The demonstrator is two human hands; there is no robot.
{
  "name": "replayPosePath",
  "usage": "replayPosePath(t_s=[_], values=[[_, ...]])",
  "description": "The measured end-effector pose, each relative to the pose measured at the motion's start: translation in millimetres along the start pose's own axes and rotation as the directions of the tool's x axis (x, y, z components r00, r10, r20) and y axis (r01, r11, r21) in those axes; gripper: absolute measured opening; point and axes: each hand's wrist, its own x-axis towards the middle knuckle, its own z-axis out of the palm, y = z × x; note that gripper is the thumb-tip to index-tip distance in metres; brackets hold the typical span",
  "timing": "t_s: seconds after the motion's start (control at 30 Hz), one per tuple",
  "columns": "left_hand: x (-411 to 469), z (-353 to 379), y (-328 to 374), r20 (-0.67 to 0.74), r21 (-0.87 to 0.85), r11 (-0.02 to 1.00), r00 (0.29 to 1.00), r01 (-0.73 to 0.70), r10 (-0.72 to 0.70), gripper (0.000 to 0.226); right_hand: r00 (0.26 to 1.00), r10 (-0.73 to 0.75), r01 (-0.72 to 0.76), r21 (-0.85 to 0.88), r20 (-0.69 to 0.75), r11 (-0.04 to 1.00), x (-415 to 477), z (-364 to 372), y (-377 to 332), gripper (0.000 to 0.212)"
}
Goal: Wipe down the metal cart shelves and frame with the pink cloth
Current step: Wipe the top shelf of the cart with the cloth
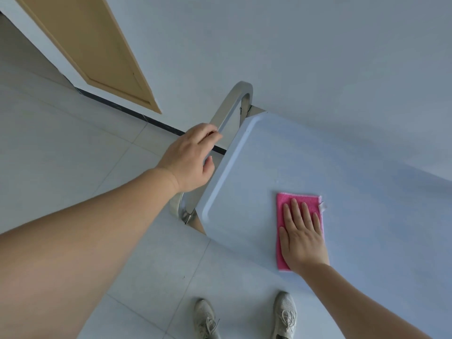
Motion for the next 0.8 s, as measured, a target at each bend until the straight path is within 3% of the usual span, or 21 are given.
replayPosePath(t_s=[0.17,0.53,0.8], values=[[-1.6,10.3,-8.9,0.033,-0.083,0.996,0.999,0.045,-0.042,0.07,1.0,-0.001,0.001,-0.003,0.005,1.0,0.2,-0.2,-4.1,0.058],[-4.5,11.2,-10.6,0.085,-0.132,0.99,0.996,0.049,-0.038,0.069,0.998,-0.029,0.03,-0.006,0.055,1.0,24.8,-9.1,-19.3,0.06],[-5.8,10.6,-10.7,0.098,-0.139,0.988,0.994,0.069,-0.055,0.074,0.984,-0.155,0.159,-0.032,0.093,0.987,106.1,-30.8,-13.3,0.072]])
